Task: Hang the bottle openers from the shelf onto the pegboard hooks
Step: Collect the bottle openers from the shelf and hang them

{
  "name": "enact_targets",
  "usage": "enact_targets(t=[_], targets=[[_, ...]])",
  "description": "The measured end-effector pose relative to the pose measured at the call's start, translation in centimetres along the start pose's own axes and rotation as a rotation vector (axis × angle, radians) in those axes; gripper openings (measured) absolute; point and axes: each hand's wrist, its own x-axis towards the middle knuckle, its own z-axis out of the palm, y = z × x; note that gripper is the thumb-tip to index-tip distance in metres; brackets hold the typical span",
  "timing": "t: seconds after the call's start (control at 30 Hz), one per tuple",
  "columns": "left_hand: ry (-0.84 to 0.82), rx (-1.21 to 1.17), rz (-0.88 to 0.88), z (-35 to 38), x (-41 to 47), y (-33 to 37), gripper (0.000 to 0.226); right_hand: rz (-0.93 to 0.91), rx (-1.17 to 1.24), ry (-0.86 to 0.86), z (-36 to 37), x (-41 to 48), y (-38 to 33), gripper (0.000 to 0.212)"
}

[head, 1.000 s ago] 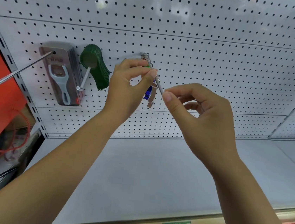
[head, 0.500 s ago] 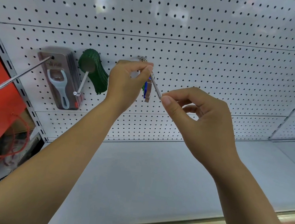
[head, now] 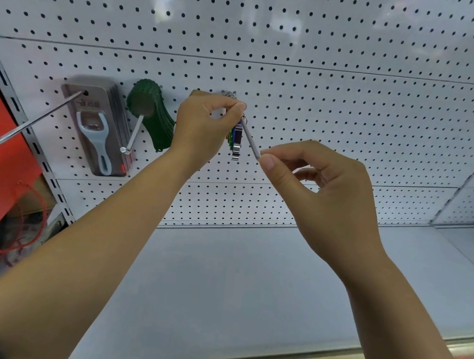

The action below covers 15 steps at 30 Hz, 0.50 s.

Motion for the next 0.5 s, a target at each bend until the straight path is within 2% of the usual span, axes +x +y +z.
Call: enact_targets(t=[0.17, 0.5], targets=[[-0.037, -0.047, 0.023, -0.20, -0.53, -0.07, 0.013, 0.004, -0.001, 0.008, 0.02, -0.01, -0.08, 0.003], [-0.047, 0.008, -0.010, -0.14, -0.19, -0.49, 0.015, 0.010, -0.007, 0.006, 0.07, -0.16, 0.17, 0.005]])
